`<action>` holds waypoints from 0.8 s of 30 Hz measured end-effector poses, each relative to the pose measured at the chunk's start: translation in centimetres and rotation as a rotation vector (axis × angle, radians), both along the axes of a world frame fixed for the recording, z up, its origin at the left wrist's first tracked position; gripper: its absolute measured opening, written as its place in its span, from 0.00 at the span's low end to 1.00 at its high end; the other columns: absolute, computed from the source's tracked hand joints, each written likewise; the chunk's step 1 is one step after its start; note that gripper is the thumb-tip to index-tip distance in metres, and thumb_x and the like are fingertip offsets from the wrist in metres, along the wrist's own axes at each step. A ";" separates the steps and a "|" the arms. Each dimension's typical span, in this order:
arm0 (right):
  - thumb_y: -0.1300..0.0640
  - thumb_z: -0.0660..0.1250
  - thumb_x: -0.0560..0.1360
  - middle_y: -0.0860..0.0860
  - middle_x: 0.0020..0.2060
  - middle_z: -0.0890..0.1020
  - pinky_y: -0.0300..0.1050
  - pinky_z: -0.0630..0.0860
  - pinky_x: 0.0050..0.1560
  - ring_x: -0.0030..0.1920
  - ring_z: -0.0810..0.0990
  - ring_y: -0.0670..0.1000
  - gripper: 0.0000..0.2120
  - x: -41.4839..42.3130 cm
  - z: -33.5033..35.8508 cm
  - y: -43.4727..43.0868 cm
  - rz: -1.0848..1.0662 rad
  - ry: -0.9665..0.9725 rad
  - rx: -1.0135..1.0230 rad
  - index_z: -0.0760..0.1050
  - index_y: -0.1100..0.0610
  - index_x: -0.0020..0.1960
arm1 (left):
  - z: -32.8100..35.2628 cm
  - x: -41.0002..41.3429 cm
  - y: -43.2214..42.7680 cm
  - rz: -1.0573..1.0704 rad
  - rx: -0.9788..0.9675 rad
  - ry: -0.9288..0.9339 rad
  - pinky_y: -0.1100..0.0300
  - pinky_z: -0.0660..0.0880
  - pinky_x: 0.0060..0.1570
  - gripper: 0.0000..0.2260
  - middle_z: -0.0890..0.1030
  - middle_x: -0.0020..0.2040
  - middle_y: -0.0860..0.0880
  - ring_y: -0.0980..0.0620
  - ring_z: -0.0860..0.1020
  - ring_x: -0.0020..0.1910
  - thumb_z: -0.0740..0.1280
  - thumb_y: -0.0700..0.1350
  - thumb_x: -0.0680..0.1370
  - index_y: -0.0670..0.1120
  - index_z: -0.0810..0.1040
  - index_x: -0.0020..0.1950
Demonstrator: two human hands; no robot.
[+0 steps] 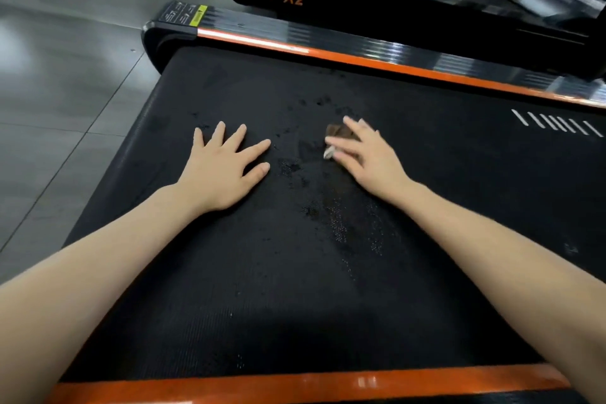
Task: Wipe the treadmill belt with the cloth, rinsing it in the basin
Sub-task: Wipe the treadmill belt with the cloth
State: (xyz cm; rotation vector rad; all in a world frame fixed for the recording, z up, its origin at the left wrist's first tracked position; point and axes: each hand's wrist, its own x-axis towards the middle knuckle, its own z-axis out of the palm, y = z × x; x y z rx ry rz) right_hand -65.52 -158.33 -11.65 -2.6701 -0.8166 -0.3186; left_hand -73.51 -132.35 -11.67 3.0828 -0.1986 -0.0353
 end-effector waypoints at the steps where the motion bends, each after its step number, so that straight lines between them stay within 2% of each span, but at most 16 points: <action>1: 0.48 0.61 0.79 0.56 0.73 0.63 0.66 0.50 0.72 0.74 0.55 0.62 0.16 2.1 -0.1 0.4 -0.087 0.029 0.014 0.74 0.47 0.65 | -0.1 0.4 0.1 0.003 0.020 0.013 0.39 0.43 0.72 0.25 0.49 0.78 0.48 0.41 0.46 0.76 0.42 0.62 0.79 0.61 0.49 0.76; 4: 0.47 0.59 0.79 0.55 0.74 0.61 0.59 0.50 0.72 0.75 0.54 0.60 0.17 6.0 -0.1 1.8 -0.243 0.066 0.027 0.72 0.46 0.67 | -0.1 1.7 0.1 0.011 0.049 0.028 0.38 0.41 0.71 0.26 0.47 0.79 0.50 0.41 0.45 0.76 0.40 0.64 0.78 0.62 0.47 0.76; 6: 0.47 0.61 0.79 0.54 0.73 0.63 0.50 0.59 0.69 0.71 0.63 0.58 0.17 6.2 0.1 2.3 -0.258 0.049 0.050 0.73 0.46 0.67 | 0.0 2.8 -0.3 0.028 0.050 0.026 0.37 0.41 0.71 0.26 0.47 0.79 0.50 0.40 0.45 0.76 0.40 0.64 0.78 0.62 0.47 0.76; 8: 0.48 0.62 0.78 0.52 0.70 0.68 0.43 0.65 0.62 0.65 0.71 0.56 0.15 4.5 0.3 2.3 -0.190 0.025 0.059 0.76 0.47 0.64 | 0.1 4.1 -0.8 0.037 0.063 0.025 0.37 0.42 0.71 0.26 0.48 0.79 0.49 0.40 0.45 0.76 0.40 0.64 0.78 0.61 0.47 0.76; 10: 0.47 0.61 0.77 0.52 0.66 0.72 0.38 0.65 0.59 0.61 0.75 0.54 0.15 1.0 0.6 1.6 -0.040 0.022 0.078 0.79 0.49 0.60 | 0.3 6.0 -1.3 0.034 0.072 0.024 0.36 0.42 0.71 0.26 0.48 0.79 0.49 0.40 0.45 0.76 0.40 0.64 0.79 0.61 0.47 0.77; 13: 0.46 0.59 0.78 0.52 0.66 0.73 0.43 0.66 0.65 0.62 0.74 0.52 0.16 -5.5 0.6 0.3 0.228 0.079 0.067 0.79 0.49 0.60 | 0.8 9.1 -1.5 0.022 0.086 0.022 0.35 0.41 0.70 0.26 0.48 0.79 0.50 0.39 0.45 0.76 0.40 0.63 0.79 0.60 0.47 0.77; 16: 0.44 0.60 0.78 0.51 0.70 0.69 0.52 0.55 0.73 0.72 0.64 0.53 0.16 -5.2 0.3 -0.6 0.326 0.134 0.026 0.77 0.47 0.61 | 0.4 11.2 -0.9 0.011 0.090 0.004 0.35 0.42 0.70 0.26 0.48 0.79 0.51 0.40 0.45 0.76 0.40 0.63 0.79 0.60 0.47 0.77; 18: 0.43 0.59 0.77 0.53 0.71 0.67 0.56 0.47 0.73 0.74 0.58 0.57 0.17 -0.6 -0.1 0.0 0.215 0.061 0.001 0.78 0.46 0.61 | -0.2 11.3 -0.6 0.010 0.062 -0.021 0.36 0.43 0.71 0.26 0.48 0.79 0.52 0.41 0.46 0.76 0.40 0.62 0.79 0.60 0.47 0.77; 20: 0.44 0.58 0.77 0.56 0.72 0.65 0.61 0.44 0.72 0.74 0.56 0.62 0.17 5.0 -0.2 1.1 -0.024 0.014 0.042 0.78 0.47 0.61 | -0.7 11.0 -0.6 0.005 0.045 -0.050 0.37 0.44 0.71 0.26 0.49 0.79 0.52 0.41 0.46 0.76 0.40 0.62 0.79 0.60 0.48 0.77; 22: 0.48 0.60 0.78 0.56 0.73 0.64 0.61 0.45 0.73 0.74 0.54 0.63 0.15 9.5 -0.3 2.5 -0.238 0.035 0.077 0.77 0.49 0.62 | -0.8 11.0 -0.7 0.009 0.016 -0.067 0.38 0.44 0.71 0.26 0.50 0.78 0.52 0.41 0.47 0.76 0.38 0.63 0.79 0.60 0.49 0.77; 24: 0.51 0.61 0.79 0.55 0.72 0.66 0.56 0.52 0.73 0.73 0.59 0.62 0.14 10.3 -0.3 4.3 -0.332 0.081 0.095 0.77 0.50 0.62 | -0.8 11.2 -0.6 0.018 -0.013 -0.077 0.37 0.44 0.72 0.27 0.52 0.78 0.52 0.41 0.48 0.76 0.36 0.63 0.78 0.60 0.51 0.76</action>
